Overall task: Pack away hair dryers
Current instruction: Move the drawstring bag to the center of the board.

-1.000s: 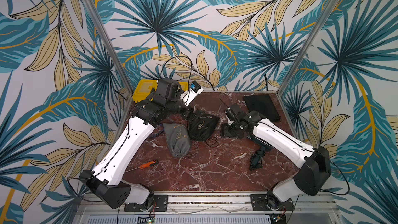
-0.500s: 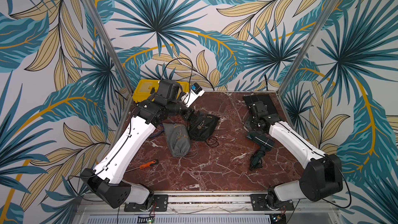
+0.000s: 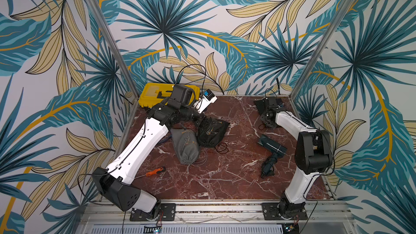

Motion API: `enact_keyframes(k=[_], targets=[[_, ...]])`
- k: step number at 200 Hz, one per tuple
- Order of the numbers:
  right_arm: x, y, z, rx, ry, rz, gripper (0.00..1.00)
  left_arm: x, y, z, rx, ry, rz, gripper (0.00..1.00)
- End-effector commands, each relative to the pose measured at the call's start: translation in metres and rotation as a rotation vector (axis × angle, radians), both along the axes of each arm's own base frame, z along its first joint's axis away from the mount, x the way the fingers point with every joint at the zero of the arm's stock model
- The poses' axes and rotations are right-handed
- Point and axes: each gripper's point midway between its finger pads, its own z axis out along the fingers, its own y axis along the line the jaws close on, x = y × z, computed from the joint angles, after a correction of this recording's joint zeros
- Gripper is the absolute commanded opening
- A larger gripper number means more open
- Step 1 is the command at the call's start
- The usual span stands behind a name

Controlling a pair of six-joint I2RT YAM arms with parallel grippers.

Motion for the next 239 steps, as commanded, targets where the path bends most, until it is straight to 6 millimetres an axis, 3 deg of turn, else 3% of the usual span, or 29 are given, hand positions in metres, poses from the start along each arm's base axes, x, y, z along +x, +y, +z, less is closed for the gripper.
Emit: enact_keyframes(k=[1,113,149,182,194,239], targets=[[-0.004,-0.020,-0.014,0.015,0.037,-0.084,0.59,-0.001,-0.003,-0.001,-0.019,0.003,-0.019,0.99],[0.020,-0.010,-0.049,0.251,0.012,-0.084,0.59,0.000,-0.002,-0.011,0.000,0.014,-0.022,0.99],[0.024,-0.009,-0.049,0.265,-0.001,-0.076,0.41,0.000,-0.002,-0.012,0.001,0.015,-0.023,0.99],[0.022,-0.005,-0.044,0.273,-0.008,-0.047,0.09,0.001,-0.003,-0.011,-0.001,0.013,-0.024,1.00],[0.023,-0.001,-0.038,0.286,-0.034,-0.027,0.01,0.003,-0.002,-0.009,0.003,0.006,-0.012,0.99],[0.026,0.040,-0.006,0.377,-0.121,0.088,0.00,0.023,0.016,0.013,0.025,-0.053,0.142,0.99]])
